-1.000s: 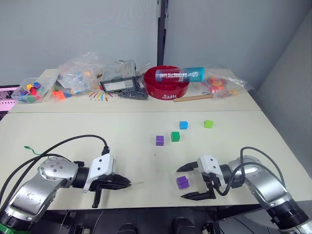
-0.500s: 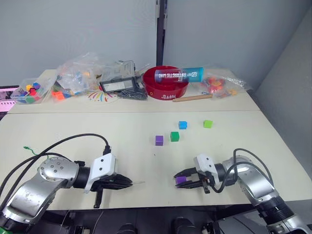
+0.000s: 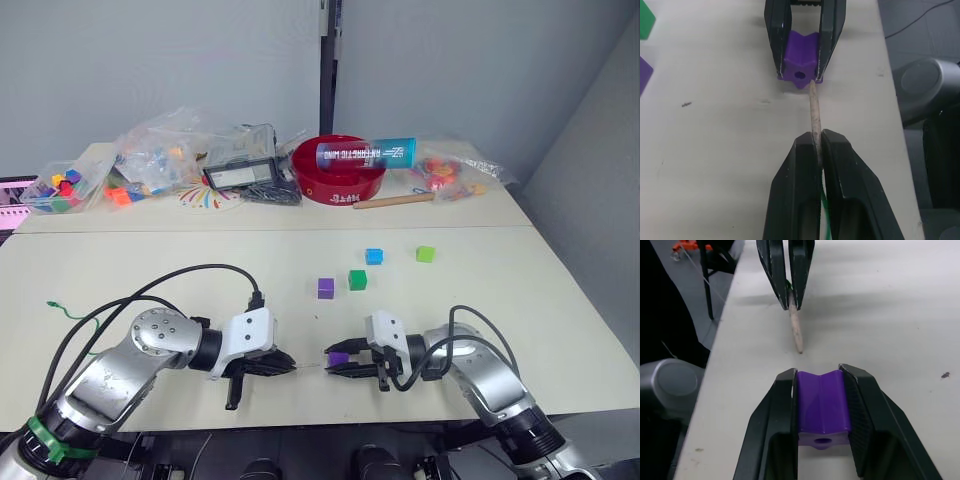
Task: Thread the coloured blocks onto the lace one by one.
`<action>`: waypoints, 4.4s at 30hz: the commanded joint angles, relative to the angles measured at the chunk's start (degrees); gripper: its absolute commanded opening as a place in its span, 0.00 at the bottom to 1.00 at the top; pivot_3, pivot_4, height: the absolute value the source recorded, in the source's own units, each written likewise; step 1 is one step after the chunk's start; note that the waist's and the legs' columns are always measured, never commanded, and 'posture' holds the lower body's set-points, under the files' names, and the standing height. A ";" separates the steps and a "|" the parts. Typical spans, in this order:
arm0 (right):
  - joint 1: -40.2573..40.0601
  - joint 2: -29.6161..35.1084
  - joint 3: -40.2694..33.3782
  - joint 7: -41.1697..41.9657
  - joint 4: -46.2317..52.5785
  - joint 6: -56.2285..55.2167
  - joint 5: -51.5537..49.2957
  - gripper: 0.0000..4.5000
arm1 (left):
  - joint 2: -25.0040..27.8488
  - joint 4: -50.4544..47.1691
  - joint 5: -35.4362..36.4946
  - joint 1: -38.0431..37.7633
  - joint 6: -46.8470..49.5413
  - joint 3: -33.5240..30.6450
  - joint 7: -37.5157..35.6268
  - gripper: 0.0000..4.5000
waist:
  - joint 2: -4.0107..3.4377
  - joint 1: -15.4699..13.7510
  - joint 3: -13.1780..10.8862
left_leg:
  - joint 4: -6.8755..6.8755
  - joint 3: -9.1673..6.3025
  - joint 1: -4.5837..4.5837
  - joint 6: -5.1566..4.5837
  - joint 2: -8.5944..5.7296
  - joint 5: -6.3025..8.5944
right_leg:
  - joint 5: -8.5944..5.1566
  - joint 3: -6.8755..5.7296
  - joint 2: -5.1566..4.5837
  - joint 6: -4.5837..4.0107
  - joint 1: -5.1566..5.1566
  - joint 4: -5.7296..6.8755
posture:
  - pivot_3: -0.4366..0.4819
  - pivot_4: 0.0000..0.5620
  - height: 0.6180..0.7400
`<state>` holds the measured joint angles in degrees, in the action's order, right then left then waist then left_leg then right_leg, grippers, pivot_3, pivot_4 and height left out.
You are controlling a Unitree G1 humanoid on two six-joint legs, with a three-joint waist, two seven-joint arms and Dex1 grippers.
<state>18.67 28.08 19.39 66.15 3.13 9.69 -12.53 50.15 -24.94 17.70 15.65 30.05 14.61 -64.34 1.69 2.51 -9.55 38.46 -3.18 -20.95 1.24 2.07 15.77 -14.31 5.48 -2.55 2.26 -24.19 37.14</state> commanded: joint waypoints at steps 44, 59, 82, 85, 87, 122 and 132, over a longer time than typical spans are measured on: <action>0.77 -1.13 1.90 -2.91 -0.74 0.85 2.57 0.16 | -9.71 1.40 -5.96 10.81 6.70 9.89 2.29 0.00 | 0.01 0.10 0.00 | 0.29 -0.03 0.08 0.00 0.00 0.00 | 0.07 0.02 0.03 0.05 0.17 0.08 | 0.48 0.27 1.00; 0.76 -1.30 1.91 -3.07 -0.38 1.00 3.98 0.16 | -12.74 6.23 -3.64 8.36 3.21 4.46 0.83 0.44 | -0.03 0.21 0.02 | 0.27 -0.05 0.77 -0.03 0.00 0.02 | -0.14 0.01 0.05 0.47 0.98 -0.12 | 0.48 0.27 1.00; 1.60 0.46 1.62 -2.76 -0.13 1.31 3.88 0.16 | -7.67 12.13 -5.04 -2.94 -11.16 -0.22 -0.67 0.24 | -0.03 0.56 -0.01 | 0.19 -0.04 0.74 -0.04 0.02 0.03 | 0.05 0.00 0.04 0.13 0.93 -0.15 | 0.48 0.27 1.00; 1.55 0.59 1.52 -2.92 -0.05 1.38 3.79 0.16 | -7.88 12.19 -5.26 -3.04 -11.60 -0.05 -0.65 0.02 | -0.03 0.32 -0.01 | 0.19 -0.03 0.74 -0.04 0.02 0.03 | 0.04 0.01 0.03 0.14 0.93 -0.16 | 0.48 0.27 1.00; 1.49 0.52 1.41 -3.17 -0.02 1.55 3.66 0.16 | -8.40 12.35 -5.60 -2.85 -11.97 0.14 -0.19 0.01 | -0.03 0.22 -0.01 | 0.19 -0.03 0.74 -0.04 0.02 0.03 | 0.02 0.00 0.03 0.18 0.93 -0.17 | 0.48 0.27 1.00; 1.84 -0.06 0.90 -4.22 1.15 4.36 2.72 0.34 | -14.04 11.01 -6.45 3.26 -5.60 1.65 3.54 0.49 | -0.02 0.25 -0.01 | 0.19 -0.04 0.73 -0.05 0.02 0.04 | -0.10 0.01 0.04 0.39 0.94 -0.20 | 0.48 0.27 1.00; 1.39 1.41 -3.02 -2.82 6.84 8.53 -2.98 0.99 | -13.08 9.26 -4.11 4.11 -5.16 1.82 0.33 0.99 | -0.02 0.06 -0.10 | 0.15 -0.04 0.56 -0.07 0.02 0.05 | 0.05 0.01 0.03 0.14 0.82 -0.33 | 0.48 0.27 1.00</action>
<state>19.93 28.93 18.39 62.75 6.80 17.63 -13.26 36.81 -13.96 12.65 18.45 25.34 16.75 -63.32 1.67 2.57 -9.65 38.61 -3.22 -20.40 1.17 2.09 15.82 -14.26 5.48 -2.52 2.39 -23.38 36.78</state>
